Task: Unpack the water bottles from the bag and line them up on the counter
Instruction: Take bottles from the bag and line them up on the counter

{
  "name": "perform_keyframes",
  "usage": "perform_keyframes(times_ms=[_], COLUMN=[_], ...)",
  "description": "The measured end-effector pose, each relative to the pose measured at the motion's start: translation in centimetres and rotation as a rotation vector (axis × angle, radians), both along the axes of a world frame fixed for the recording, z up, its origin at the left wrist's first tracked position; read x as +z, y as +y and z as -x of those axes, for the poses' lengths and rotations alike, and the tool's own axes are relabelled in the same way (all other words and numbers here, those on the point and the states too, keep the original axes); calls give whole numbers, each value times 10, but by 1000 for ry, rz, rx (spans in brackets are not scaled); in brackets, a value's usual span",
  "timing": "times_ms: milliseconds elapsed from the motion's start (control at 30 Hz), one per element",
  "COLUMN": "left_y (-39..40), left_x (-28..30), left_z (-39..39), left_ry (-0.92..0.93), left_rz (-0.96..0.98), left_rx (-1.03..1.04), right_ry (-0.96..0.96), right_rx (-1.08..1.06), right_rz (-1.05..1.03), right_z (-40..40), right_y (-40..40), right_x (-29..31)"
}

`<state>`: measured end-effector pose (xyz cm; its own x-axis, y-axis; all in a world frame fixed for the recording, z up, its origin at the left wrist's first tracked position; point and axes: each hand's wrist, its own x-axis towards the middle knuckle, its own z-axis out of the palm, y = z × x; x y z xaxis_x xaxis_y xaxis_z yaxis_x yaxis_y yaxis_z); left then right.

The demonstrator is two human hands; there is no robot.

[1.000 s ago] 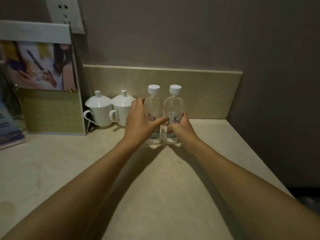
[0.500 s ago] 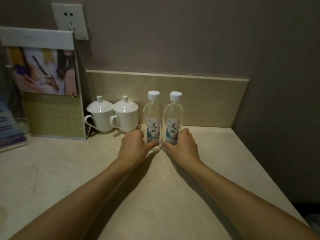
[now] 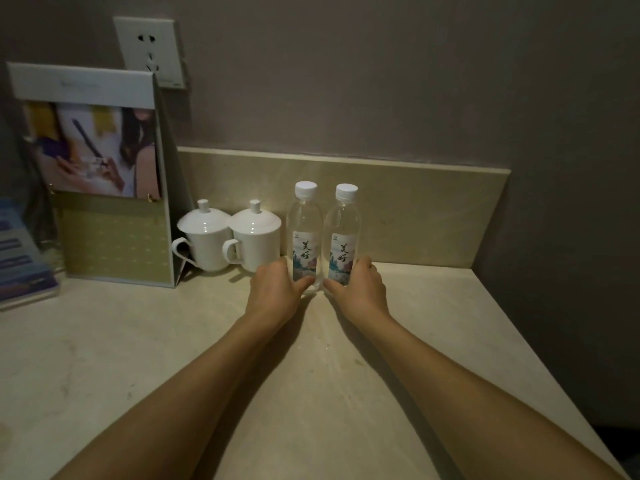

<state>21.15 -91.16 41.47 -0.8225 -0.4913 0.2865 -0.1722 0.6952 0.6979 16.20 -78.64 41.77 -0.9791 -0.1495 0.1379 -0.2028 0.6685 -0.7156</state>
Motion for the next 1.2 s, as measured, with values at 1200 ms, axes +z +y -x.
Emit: perform_keyframes(times_ms=[1200], left_y=[-13], left_x=[4], left_z=[36], left_ry=[-292], left_rz=[504], left_rx=[106], right_ry=[-8], right_rx=[-42], right_rz=[24], right_z=[33], right_y=[-34], right_x=[1])
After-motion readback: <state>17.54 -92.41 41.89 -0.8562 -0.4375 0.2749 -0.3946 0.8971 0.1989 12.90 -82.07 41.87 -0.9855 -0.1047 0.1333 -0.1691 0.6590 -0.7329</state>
